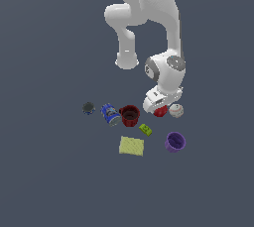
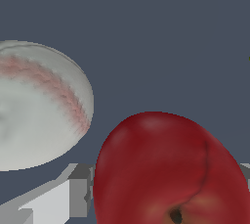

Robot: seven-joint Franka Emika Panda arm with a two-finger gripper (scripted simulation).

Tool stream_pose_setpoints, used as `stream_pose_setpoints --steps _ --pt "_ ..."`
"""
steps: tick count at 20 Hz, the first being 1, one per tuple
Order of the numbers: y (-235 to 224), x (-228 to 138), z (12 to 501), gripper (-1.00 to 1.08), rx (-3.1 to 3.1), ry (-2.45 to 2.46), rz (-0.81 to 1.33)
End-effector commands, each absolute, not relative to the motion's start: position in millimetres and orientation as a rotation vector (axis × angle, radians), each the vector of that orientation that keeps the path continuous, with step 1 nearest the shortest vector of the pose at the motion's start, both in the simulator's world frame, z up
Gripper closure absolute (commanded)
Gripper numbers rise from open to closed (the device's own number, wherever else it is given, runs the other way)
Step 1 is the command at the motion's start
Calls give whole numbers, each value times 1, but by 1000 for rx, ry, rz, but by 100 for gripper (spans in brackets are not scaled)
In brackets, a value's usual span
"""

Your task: Pick up a designated object from a clutter of objects.

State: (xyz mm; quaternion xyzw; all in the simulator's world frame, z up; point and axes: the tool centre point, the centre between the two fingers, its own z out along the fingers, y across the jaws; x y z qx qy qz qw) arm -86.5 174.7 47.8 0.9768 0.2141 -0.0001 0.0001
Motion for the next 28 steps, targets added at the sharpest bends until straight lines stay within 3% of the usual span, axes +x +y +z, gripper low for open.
stream_pose_setpoints --steps 1,16,28 --pt "175 -86 46 108 3069 673 0" --pt "173 -86 59 108 3068 673 1" --pt "160 -86 132 108 3069 675 0"
